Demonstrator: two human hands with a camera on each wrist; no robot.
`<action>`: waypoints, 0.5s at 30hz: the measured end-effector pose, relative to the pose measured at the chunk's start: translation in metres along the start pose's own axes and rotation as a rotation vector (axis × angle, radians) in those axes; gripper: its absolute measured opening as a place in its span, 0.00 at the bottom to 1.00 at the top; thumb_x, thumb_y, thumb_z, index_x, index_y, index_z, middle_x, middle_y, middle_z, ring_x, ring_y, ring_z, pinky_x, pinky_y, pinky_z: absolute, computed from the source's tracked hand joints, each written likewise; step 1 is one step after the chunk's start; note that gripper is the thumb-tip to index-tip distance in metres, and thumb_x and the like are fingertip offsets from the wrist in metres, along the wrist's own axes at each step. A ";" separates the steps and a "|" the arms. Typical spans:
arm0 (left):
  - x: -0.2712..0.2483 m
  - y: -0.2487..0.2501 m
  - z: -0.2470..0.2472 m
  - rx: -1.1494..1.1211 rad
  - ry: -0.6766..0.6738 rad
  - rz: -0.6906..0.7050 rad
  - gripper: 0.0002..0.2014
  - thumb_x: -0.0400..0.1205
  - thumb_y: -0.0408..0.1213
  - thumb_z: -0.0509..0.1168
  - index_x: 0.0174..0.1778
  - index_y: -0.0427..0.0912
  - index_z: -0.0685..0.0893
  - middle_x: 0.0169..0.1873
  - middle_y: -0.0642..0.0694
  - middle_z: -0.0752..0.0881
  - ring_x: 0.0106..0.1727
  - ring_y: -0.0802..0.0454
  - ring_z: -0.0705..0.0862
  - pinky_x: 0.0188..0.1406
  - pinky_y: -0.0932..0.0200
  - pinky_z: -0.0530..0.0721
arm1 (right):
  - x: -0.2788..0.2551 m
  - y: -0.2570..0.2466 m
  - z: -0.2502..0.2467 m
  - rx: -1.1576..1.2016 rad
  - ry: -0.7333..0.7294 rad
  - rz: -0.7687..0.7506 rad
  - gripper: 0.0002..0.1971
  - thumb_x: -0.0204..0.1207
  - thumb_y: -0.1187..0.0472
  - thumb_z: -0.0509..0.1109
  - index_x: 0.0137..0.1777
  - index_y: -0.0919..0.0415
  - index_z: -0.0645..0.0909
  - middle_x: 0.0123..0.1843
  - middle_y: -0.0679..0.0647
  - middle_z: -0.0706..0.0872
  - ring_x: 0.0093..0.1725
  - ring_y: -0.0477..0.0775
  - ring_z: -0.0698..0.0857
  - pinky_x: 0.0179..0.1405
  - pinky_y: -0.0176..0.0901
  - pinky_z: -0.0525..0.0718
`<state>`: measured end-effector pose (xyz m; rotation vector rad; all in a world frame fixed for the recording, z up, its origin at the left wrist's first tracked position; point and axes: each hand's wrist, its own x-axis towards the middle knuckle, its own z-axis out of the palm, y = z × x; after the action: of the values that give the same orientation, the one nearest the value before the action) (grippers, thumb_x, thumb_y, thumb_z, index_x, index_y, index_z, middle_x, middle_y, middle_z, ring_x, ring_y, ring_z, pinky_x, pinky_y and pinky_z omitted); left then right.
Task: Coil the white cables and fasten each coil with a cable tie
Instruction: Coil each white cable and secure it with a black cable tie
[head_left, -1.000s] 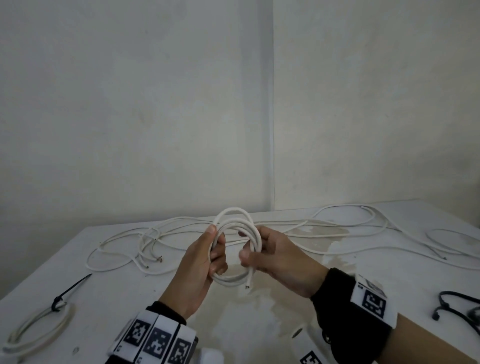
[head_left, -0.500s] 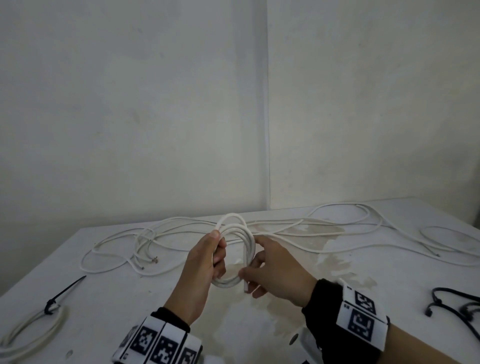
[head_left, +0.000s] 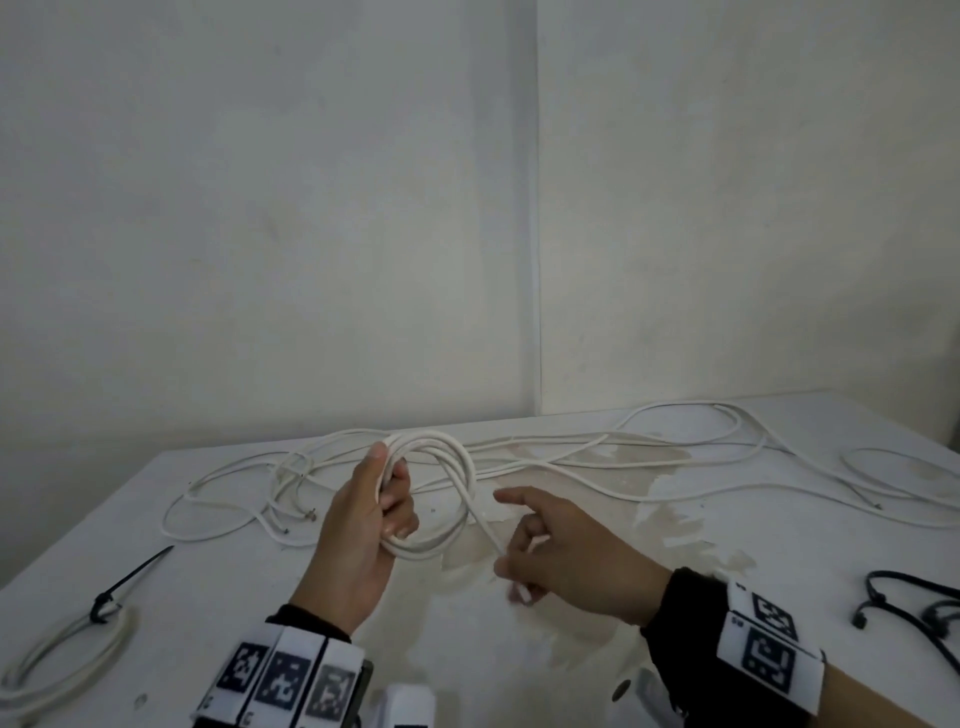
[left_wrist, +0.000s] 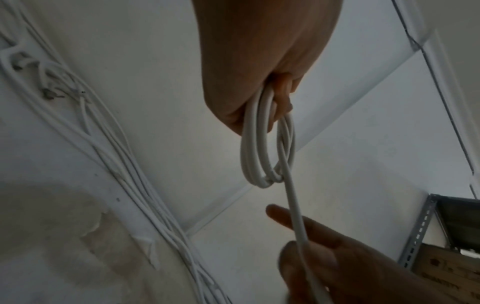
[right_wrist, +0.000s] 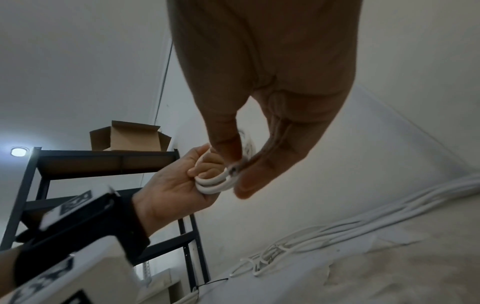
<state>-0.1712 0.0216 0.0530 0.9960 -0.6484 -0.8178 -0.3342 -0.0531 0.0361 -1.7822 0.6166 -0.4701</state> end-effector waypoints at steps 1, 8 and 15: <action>0.000 0.000 0.001 -0.015 -0.013 -0.010 0.18 0.86 0.43 0.50 0.33 0.40 0.73 0.16 0.55 0.65 0.13 0.62 0.60 0.15 0.69 0.63 | 0.003 -0.002 0.000 -0.026 0.012 -0.035 0.30 0.74 0.63 0.72 0.74 0.54 0.65 0.39 0.46 0.80 0.38 0.45 0.83 0.44 0.34 0.81; -0.007 -0.009 0.008 -0.036 -0.073 -0.060 0.18 0.85 0.46 0.50 0.36 0.39 0.76 0.18 0.53 0.68 0.18 0.59 0.65 0.25 0.65 0.69 | 0.020 -0.008 0.013 0.232 0.082 -0.177 0.09 0.81 0.66 0.61 0.58 0.54 0.73 0.46 0.54 0.81 0.41 0.44 0.85 0.45 0.34 0.82; -0.013 -0.023 -0.010 0.584 -0.150 0.098 0.20 0.85 0.46 0.48 0.44 0.37 0.81 0.26 0.52 0.76 0.28 0.61 0.74 0.33 0.71 0.76 | 0.019 -0.017 0.002 0.096 0.187 -0.252 0.09 0.83 0.60 0.58 0.59 0.48 0.73 0.30 0.49 0.78 0.29 0.39 0.80 0.37 0.34 0.77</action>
<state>-0.1768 0.0306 0.0268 1.4221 -1.0933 -0.6291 -0.3152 -0.0595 0.0515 -1.7435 0.4899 -0.8331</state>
